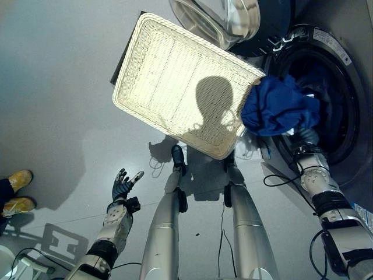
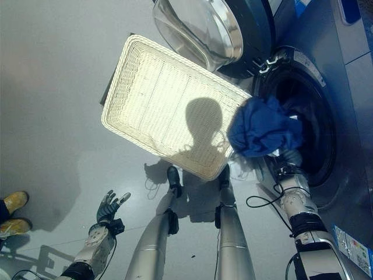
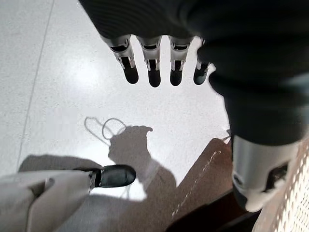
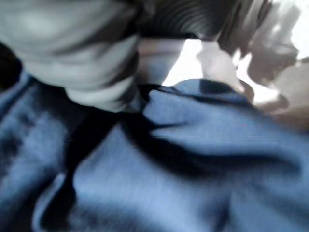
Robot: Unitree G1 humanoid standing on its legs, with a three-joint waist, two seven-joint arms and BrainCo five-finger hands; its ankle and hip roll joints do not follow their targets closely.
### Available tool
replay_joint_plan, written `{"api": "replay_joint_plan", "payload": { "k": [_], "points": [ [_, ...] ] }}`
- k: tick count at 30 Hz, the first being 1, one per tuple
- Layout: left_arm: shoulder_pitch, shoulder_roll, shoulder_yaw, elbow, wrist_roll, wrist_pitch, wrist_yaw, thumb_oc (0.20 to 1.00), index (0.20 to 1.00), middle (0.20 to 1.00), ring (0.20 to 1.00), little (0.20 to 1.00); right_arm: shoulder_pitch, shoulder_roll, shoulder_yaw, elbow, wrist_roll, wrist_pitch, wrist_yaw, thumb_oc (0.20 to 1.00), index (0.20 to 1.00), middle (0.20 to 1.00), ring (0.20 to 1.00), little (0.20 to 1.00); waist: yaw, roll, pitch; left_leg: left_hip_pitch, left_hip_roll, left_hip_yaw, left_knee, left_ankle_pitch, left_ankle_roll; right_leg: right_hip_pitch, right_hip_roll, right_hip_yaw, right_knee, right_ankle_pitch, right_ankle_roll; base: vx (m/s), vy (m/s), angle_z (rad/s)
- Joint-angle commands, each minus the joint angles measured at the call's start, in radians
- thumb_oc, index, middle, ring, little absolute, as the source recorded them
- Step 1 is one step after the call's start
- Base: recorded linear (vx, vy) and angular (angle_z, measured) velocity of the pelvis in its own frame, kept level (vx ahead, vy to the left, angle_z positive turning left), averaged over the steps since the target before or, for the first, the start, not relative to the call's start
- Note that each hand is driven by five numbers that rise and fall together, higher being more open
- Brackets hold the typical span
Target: Put the clothes into the washing machine.
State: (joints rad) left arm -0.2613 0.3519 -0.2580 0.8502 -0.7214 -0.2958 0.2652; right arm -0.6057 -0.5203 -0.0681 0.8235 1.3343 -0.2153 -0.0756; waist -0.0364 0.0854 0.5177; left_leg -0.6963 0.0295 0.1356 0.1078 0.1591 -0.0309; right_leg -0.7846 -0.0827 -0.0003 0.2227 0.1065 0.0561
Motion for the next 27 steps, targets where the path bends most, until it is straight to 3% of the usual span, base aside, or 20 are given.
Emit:
{"api": "replay_joint_plan", "payload": {
  "k": [1, 5, 8, 10, 17, 18, 20, 27],
  "points": [
    [0.009, -0.029, -0.016, 0.021, -0.002, -0.029, 0.009, 1.000, 1.000, 1.000, 1.000, 1.000, -0.016, -0.083, -0.069, -0.008, 0.146, -0.098, -0.060, 0.200, 0.200, 0.200, 0.200, 0.200, 0.001, 0.062, 0.002, 0.000, -0.109, -0.015, 0.067, -0.112, 0.020, 0.003, 0.037, -0.104, 0.059, -0.074, 0.019, 0.04, -0.075, -0.05],
    [-0.012, -0.020, -0.034, 0.034, -0.014, -0.018, 0.006, 1.000, 1.000, 1.000, 1.000, 1.000, -0.068, -0.114, -0.113, 0.083, 0.314, -0.099, -0.164, 0.200, 0.200, 0.200, 0.200, 0.200, 0.009, 0.080, 0.002, -0.009, -0.107, -0.018, 0.078, -0.111, 0.016, -0.002, 0.034, -0.115, 0.085, -0.094, 0.009, 0.05, -0.092, -0.01],
    [-0.019, -0.015, -0.049, 0.032, -0.022, -0.013, 0.012, 1.000, 1.000, 1.000, 1.000, 1.000, -0.106, -0.139, -0.134, 0.110, 0.413, -0.150, -0.225, 0.200, 0.200, 0.200, 0.200, 0.200, 0.015, 0.088, 0.002, -0.021, -0.105, -0.026, 0.092, -0.112, 0.014, -0.011, 0.040, -0.119, 0.116, -0.115, -0.002, 0.06, -0.118, 0.02],
    [-0.019, -0.008, -0.058, 0.030, -0.022, -0.009, 0.007, 1.000, 1.000, 1.000, 1.000, 1.000, -0.141, -0.172, -0.153, 0.129, 0.490, -0.227, -0.292, 0.200, 0.200, 0.200, 0.200, 0.200, 0.022, 0.093, 0.002, -0.035, -0.104, -0.035, 0.108, -0.113, 0.009, -0.020, 0.043, -0.128, 0.147, -0.134, -0.012, 0.08, -0.166, 0.06],
    [0.016, 0.004, -0.077, 0.006, -0.014, -0.010, 0.003, 1.000, 1.000, 1.000, 1.000, 1.000, -0.183, -0.237, -0.212, 0.096, 0.638, -0.414, -0.389, 0.200, 0.200, 0.200, 0.200, 0.200, 0.027, 0.097, 0.002, -0.054, -0.087, -0.045, 0.123, -0.111, 0.001, -0.042, 0.057, -0.139, 0.209, -0.174, -0.031, 0.06, -0.115, 0.07],
    [0.032, 0.009, -0.070, -0.004, -0.005, -0.004, -0.002, 1.000, 1.000, 1.000, 1.000, 1.000, -0.184, -0.253, -0.243, 0.053, 0.638, -0.492, -0.447, 0.200, 0.200, 0.200, 0.200, 0.200, 0.025, 0.092, 0.002, -0.057, -0.082, -0.048, 0.131, -0.113, -0.001, -0.045, 0.064, -0.139, 0.226, -0.186, -0.036, 0.06, -0.119, 0.08],
    [0.043, 0.013, -0.071, -0.008, -0.003, -0.005, -0.004, 1.000, 1.000, 1.000, 1.000, 1.000, -0.178, -0.265, -0.265, 0.030, 0.638, -0.538, -0.464, 0.200, 0.200, 0.200, 0.200, 0.200, 0.024, 0.087, 0.002, -0.059, -0.079, -0.050, 0.137, -0.116, -0.002, -0.046, 0.066, -0.140, 0.236, -0.192, -0.039, 0.05, -0.086, 0.05],
    [0.077, 0.045, -0.032, 0.007, 0.003, 0.015, -0.050, 1.000, 1.000, 1.000, 1.000, 1.000, -0.078, -0.361, -0.392, -0.047, 0.638, -0.828, -0.572, 0.200, 0.200, 0.200, 0.200, 0.200, -0.014, 0.056, 0.002, -0.044, -0.066, -0.058, 0.146, -0.121, -0.010, -0.032, 0.099, -0.106, 0.250, -0.205, -0.052, 0.05, -0.029, -0.03]
  ]
}}
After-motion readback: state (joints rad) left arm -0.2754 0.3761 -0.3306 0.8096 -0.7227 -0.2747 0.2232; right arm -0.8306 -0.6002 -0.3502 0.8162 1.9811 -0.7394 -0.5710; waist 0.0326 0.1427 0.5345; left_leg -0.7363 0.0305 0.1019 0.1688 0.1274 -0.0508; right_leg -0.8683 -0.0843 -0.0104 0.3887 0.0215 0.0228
